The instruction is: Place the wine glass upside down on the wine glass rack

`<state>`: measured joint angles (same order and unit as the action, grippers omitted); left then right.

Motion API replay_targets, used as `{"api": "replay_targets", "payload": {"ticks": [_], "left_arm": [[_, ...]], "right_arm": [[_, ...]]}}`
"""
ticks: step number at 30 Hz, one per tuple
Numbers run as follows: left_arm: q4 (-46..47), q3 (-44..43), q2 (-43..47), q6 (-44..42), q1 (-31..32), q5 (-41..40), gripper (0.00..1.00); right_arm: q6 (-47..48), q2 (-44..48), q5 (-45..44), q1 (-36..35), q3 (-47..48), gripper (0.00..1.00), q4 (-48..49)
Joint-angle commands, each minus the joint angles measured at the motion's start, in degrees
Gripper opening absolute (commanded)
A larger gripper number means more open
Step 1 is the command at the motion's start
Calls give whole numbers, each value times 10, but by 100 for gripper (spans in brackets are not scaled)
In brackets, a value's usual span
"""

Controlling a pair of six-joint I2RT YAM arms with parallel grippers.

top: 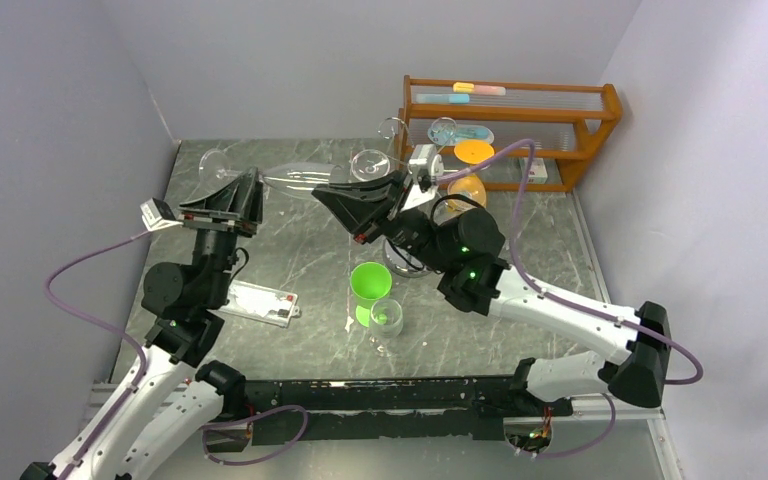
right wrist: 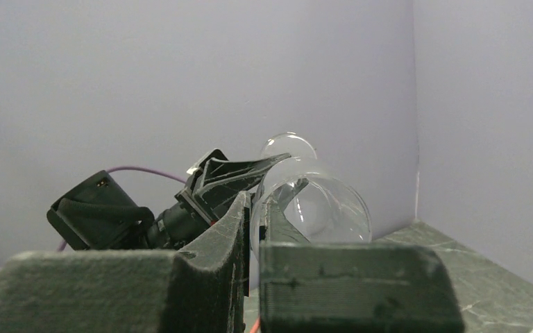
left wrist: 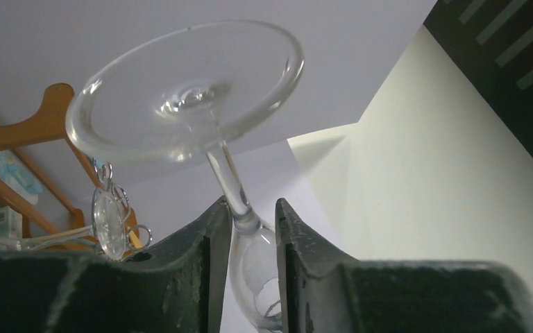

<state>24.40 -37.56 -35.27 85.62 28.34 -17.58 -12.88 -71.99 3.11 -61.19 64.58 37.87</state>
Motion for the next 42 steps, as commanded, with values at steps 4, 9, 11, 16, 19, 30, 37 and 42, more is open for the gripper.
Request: {"api": "replay_targets", "payload": {"ticks": [4,9,11,16,19,30,37,42], "left_arm": [[64,9,0,-7,0,0,21],[72,0,2,-42,0,2,5],[73,-8,4,-89,0,-5,5],[70,-31,3,-191,1,-27,5],[85,-34,-2,-244,1,-32,5],[59,-110,-54,-479,0,-10,5],[-10,-175,-98,-638,0,23,5],[-48,-213,-157,-735,0,29,5]], "right_arm": [[-25,-36,10,-2,1,0,67],[-47,-39,31,-2,-8,0,75],[-54,-36,27,-3,-8,1,61],[-75,-14,-9,-2,-21,50,45],[-76,5,-17,-2,-24,64,32],[-113,83,-131,-2,-45,80,-43],[-142,148,-133,-2,-36,80,-134],[-175,180,-141,-2,-38,79,-190]]}}
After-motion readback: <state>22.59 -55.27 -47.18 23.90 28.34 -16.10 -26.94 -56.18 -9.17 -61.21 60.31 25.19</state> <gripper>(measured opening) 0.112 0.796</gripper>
